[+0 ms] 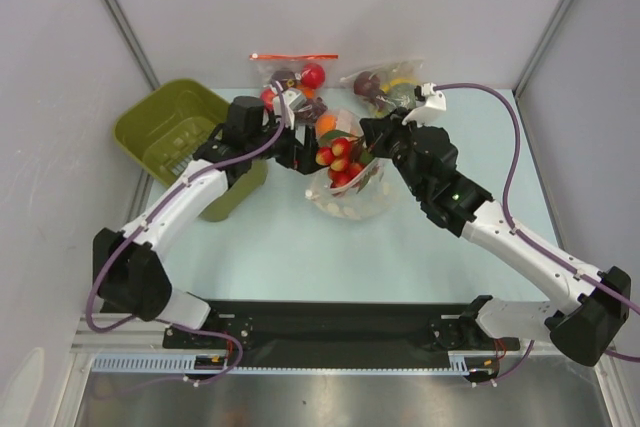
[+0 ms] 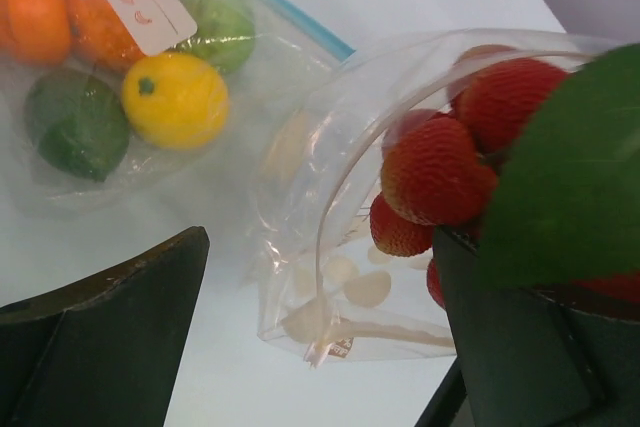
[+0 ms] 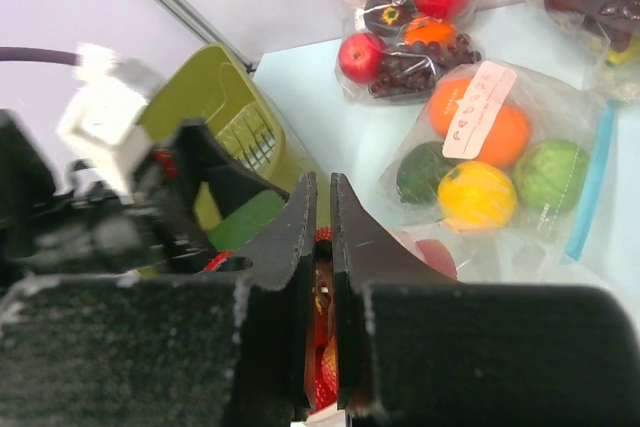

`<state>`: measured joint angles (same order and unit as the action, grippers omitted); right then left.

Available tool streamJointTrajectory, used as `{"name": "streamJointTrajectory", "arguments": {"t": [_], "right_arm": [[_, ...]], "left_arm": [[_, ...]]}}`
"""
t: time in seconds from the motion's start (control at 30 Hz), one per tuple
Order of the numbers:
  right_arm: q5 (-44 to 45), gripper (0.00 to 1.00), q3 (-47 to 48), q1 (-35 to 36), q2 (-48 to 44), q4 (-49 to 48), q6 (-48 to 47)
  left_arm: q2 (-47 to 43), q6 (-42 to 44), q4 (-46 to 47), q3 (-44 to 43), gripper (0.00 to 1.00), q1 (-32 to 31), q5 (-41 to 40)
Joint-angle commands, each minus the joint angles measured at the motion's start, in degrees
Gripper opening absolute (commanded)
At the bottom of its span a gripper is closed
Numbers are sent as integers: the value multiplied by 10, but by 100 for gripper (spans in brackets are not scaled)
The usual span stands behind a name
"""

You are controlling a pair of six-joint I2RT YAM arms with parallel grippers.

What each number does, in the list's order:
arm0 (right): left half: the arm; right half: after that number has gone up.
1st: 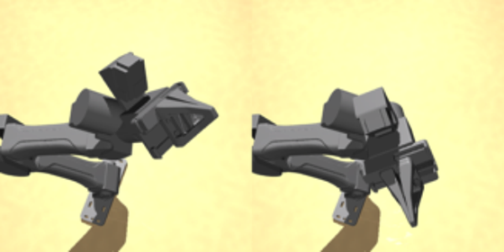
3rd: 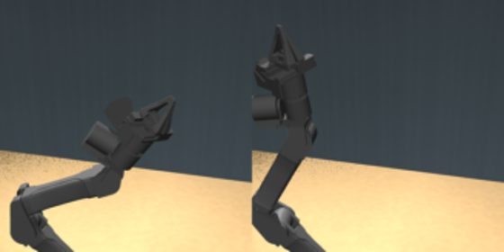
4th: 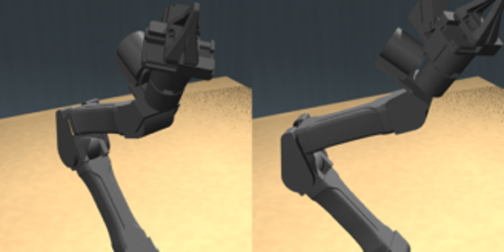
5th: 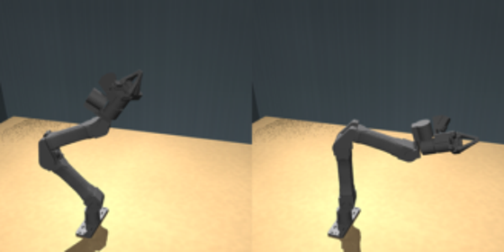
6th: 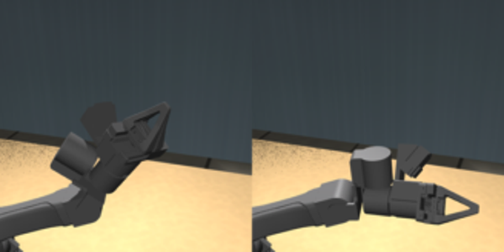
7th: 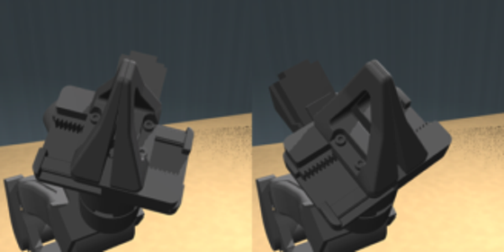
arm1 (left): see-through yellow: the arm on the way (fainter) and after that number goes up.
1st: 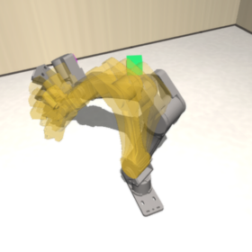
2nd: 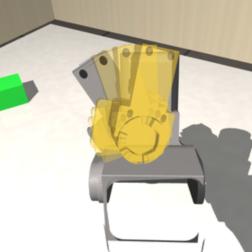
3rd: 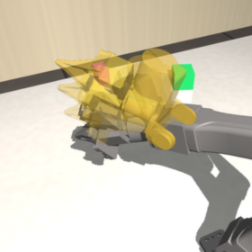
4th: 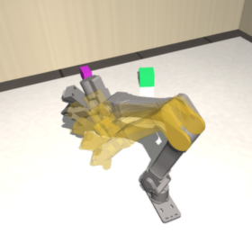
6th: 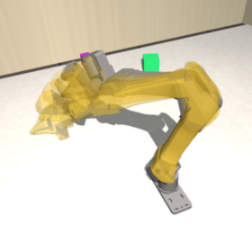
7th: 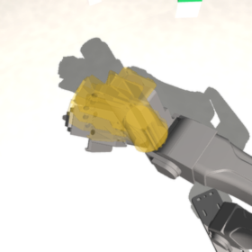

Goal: Open the zip-top bag and remove the fake food

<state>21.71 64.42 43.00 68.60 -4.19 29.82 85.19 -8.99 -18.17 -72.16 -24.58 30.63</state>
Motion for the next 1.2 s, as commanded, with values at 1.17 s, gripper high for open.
{"name": "streamJointTrajectory", "arguments": {"t": [1.17], "right_arm": [[-25,0,23,0,-20,82,19]], "left_arm": [[3,115,44,-141,100,-105,53]]}}
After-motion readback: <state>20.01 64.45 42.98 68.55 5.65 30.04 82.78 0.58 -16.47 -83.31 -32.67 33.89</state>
